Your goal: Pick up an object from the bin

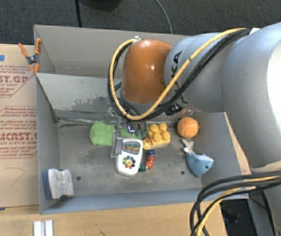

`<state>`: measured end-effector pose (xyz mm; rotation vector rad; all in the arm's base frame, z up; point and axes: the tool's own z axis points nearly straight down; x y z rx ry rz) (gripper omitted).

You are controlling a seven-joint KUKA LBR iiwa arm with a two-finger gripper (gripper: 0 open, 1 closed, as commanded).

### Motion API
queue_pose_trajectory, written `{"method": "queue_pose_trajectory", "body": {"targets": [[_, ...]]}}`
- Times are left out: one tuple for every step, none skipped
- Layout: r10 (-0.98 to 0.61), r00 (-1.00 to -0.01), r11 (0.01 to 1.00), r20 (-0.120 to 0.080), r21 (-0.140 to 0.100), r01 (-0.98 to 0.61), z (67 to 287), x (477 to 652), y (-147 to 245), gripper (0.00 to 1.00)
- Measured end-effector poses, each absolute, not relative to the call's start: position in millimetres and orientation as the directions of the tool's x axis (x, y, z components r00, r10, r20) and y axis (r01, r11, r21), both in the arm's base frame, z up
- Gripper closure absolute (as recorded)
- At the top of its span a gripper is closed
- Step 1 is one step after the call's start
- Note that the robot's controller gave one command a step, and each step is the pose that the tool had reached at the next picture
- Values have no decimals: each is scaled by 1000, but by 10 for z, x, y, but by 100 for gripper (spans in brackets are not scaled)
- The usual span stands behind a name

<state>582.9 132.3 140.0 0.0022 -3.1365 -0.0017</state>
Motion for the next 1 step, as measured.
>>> {"method": "queue_pose_trajectory", "body": {"targets": [[-103, -995, 995, 2, 1, -103, 1486, 5782, 1263, 0]]}}
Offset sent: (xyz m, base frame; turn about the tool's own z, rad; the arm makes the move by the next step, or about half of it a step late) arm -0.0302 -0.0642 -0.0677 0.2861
